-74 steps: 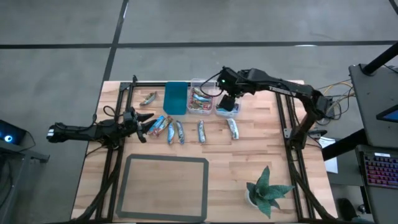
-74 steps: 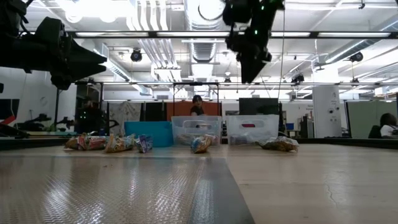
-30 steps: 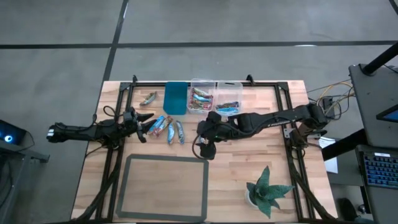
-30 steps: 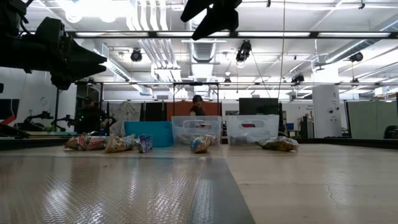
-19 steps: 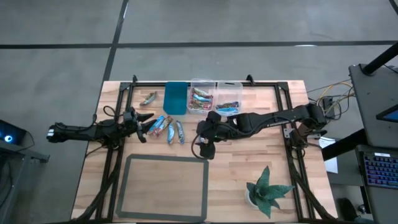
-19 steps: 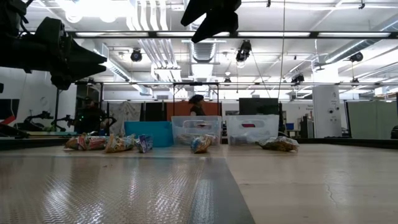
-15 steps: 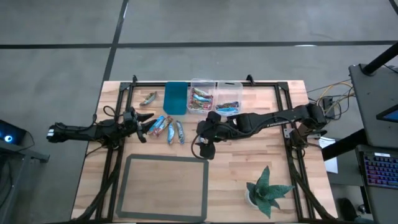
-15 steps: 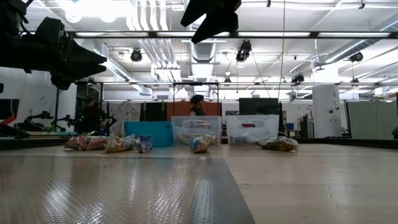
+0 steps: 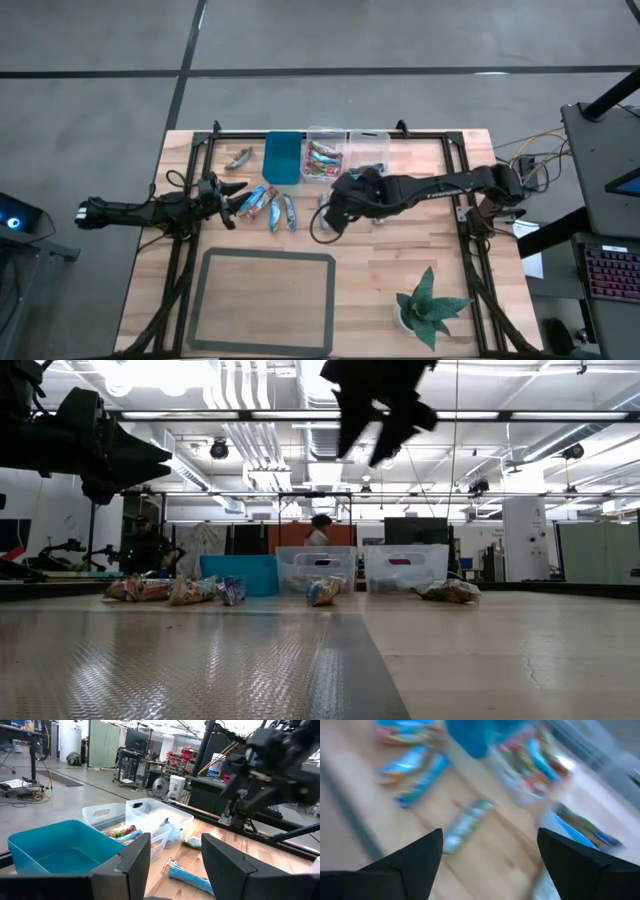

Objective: Pick and place Granola Bars by type
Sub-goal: Put the yellow granola bar into the blue bin

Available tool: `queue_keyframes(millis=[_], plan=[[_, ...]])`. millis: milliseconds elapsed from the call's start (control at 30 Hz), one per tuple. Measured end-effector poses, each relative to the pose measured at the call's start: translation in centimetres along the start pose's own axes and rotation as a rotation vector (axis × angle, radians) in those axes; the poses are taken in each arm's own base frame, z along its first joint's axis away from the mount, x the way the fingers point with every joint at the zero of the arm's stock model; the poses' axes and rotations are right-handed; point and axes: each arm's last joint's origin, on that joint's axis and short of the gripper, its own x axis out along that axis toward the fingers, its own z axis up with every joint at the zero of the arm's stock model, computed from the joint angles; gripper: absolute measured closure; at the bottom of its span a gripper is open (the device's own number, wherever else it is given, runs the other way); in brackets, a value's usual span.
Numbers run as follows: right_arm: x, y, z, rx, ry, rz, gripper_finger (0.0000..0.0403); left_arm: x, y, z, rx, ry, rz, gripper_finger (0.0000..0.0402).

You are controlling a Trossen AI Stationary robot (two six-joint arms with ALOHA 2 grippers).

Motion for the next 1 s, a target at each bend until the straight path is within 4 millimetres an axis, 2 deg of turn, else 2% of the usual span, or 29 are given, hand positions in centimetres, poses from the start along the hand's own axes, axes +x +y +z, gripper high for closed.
queue_keyframes(millis=[133,300,533,833,1000], plan=[[1.3,-1.4,-1.2,0.092,0.071,-0.113,0.0083,0.0,0.0,0.0,0.0,0.0,0.0,0.0243],[3.9,-3.2,-2.8,0.197,0.127,-0.208,0.0078,0.0,0.0,0.0,0.0,0.0,0.0,0.0243],[7.4,-6.0,-5.0,0.374,0.234,-0.277,0.0078,0.0,0.0,0.0,0.0,0.0,0.0,0.0243],[9.9,-7.0,-8.6,0.535,0.353,-0.252,0.008,0.0,0.0,0.0,0.0,0.0,0.0,0.0243],[10.5,-7.5,-10.1,0.57,0.395,-0.267,0.009,0.0,0.0,0.0,0.0,0.0,0.0,0.0243]])
